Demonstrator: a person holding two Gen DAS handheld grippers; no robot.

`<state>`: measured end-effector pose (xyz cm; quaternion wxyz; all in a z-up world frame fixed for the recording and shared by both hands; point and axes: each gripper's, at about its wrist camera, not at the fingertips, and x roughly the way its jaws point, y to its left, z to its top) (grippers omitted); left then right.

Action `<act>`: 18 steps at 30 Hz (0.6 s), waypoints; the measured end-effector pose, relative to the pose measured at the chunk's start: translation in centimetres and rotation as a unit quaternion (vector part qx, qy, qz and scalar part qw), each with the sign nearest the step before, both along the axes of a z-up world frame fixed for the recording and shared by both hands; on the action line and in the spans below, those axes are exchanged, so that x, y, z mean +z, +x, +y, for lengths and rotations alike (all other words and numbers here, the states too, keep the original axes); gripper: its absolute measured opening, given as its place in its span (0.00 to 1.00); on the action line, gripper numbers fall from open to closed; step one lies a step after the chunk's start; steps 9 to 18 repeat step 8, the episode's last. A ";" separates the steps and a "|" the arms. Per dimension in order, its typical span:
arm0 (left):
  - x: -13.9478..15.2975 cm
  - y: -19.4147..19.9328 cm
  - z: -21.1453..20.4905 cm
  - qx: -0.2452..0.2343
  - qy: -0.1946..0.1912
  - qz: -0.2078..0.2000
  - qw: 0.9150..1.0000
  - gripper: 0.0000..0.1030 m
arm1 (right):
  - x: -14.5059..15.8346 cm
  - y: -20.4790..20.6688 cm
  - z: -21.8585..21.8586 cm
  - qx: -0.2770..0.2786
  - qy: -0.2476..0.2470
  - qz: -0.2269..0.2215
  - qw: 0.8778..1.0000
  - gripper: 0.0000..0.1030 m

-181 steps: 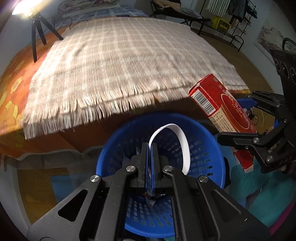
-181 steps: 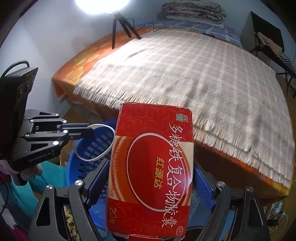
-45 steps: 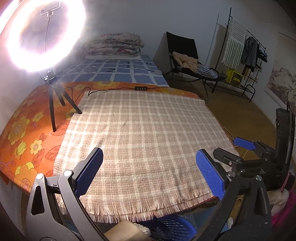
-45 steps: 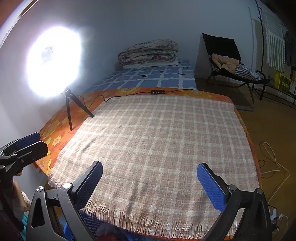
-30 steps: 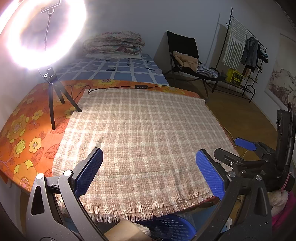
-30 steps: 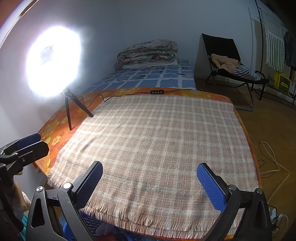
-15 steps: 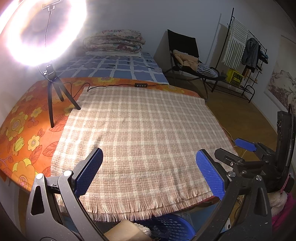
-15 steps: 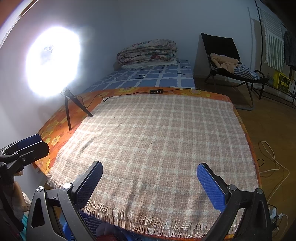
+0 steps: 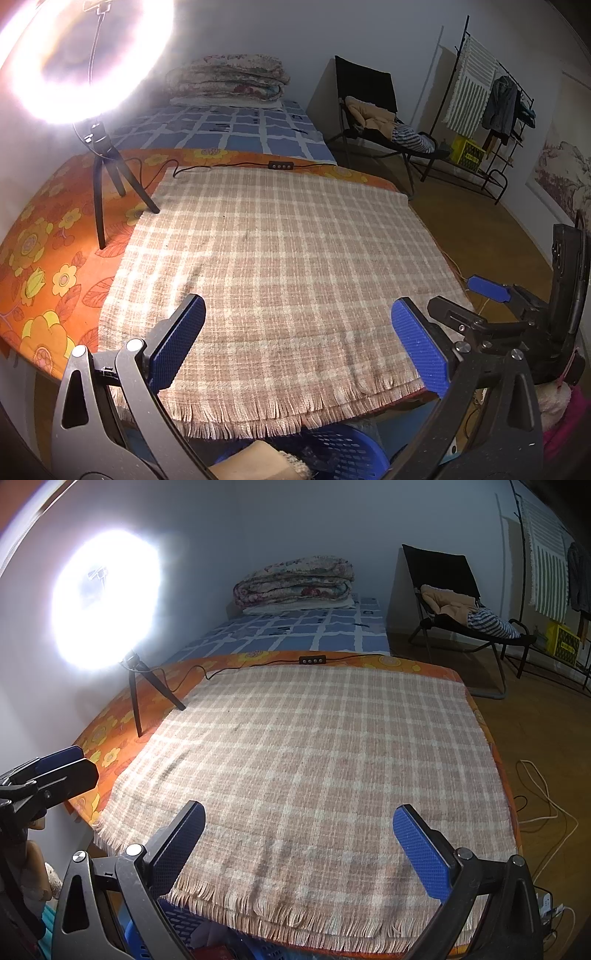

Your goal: Collect trash

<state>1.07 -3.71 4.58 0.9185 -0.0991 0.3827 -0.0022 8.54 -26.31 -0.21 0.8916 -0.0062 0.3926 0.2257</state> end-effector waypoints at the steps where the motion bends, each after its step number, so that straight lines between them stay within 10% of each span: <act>1: 0.0 0.0 0.0 0.000 0.001 -0.001 1.000 0.99 | 0.0 -0.1 -0.1 0.000 0.000 0.001 1.000 1.00; 18: 0.1 -0.2 0.0 0.005 0.009 -0.003 1.000 0.99 | -0.3 -0.2 0.2 0.001 -0.002 0.003 1.000 1.00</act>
